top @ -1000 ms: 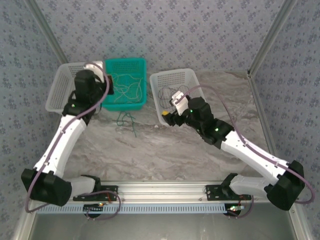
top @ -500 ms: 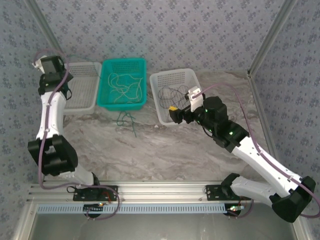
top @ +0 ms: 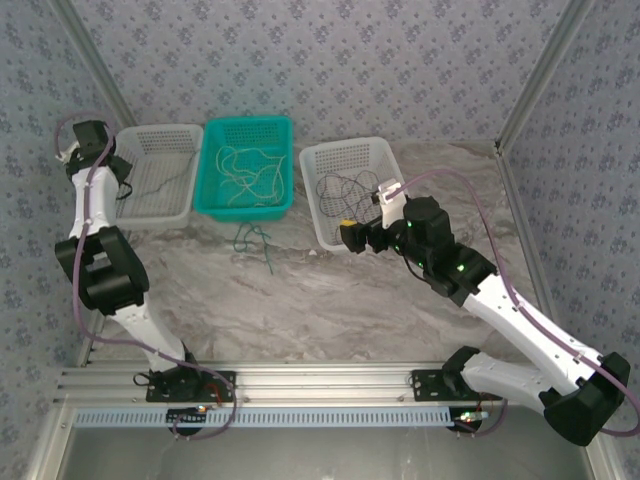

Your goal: Untangle the cables

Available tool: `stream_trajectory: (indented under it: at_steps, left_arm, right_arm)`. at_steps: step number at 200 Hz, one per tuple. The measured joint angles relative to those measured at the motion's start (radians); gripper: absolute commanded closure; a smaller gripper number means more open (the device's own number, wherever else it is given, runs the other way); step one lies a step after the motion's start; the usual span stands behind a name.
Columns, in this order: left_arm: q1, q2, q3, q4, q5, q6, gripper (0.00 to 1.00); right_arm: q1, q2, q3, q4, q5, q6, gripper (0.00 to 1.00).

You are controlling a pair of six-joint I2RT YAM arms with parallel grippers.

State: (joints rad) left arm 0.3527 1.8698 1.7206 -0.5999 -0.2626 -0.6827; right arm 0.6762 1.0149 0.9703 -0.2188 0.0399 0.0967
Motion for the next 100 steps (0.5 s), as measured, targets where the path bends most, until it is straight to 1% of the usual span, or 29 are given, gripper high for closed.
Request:
stream_trajectory:
  at_steps: [20,44,71,84,100]
  left_arm:
    - [0.002,-0.008,-0.010,0.000,-0.008,-0.021,0.56]
    - [0.001,-0.060,-0.085,0.016,0.004,-0.048,0.55]
    - [-0.010,-0.195,-0.220,0.039,0.056,-0.097,0.55]
    - [-0.045,-0.280,-0.274,0.055,0.080,-0.113,0.55]
    - [-0.142,-0.386,-0.318,0.068,0.107,-0.120,0.55]
  right_arm:
    - [0.000,0.000,0.000,0.000,-0.004,0.009,0.00]
    - [0.000,0.003,0.000,0.000,-0.003,0.018,0.00]
    - [0.000,0.032,0.000,0.003,-0.003,0.026,0.00]
    - [0.000,0.053,0.000,0.005,-0.003,0.031,0.00]
    - [-0.001,0.079,0.001,0.006,-0.003,0.041,0.00]
